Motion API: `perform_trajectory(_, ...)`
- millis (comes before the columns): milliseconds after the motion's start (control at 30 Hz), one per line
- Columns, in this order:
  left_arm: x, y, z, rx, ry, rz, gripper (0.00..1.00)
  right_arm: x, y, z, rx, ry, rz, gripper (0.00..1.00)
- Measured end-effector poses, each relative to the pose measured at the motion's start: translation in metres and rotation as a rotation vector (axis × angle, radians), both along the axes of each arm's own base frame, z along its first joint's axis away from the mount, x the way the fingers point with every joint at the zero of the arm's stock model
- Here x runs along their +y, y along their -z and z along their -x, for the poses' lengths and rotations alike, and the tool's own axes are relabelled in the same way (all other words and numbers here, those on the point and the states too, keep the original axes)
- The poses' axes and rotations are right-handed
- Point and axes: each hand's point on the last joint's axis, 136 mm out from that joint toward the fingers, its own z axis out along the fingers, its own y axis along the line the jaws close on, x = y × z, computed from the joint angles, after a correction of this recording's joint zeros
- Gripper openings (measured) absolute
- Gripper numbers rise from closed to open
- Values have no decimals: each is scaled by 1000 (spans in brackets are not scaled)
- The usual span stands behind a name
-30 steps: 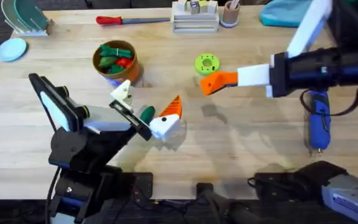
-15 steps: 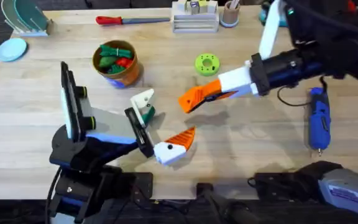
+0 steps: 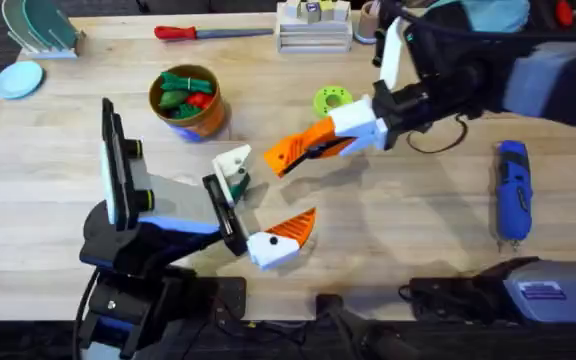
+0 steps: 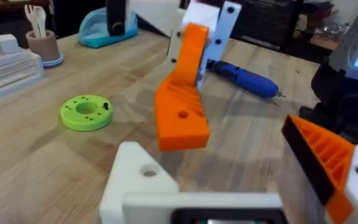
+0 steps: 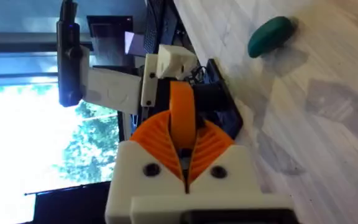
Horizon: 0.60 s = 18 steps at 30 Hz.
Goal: Pick up the gripper from the table and insert it into the empty holder that is missing its gripper. Then pick up a screw, insert it into the mounting hole, and use the screwdriver to tighten it. Finally, clean up the table by picking up the vegetable and placing it into the bucket.
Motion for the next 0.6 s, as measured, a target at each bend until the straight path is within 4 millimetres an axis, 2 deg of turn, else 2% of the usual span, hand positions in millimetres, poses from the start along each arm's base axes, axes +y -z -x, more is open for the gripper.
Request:
perform_trajectory(267, 0, 0, 1, 0, 7, 0, 991, 24, 15, -2, 73, -61, -44, 9)
perform_trajectory(433, 1, 0, -2, -4, -14, -2, 991, 41, 8, -3, 46, -94, -83, 9)
perform_trajectory(600, 3, 0, -6, -7, -39, -5, 991, 47, 8, -7, 88, -82, -73, 8)
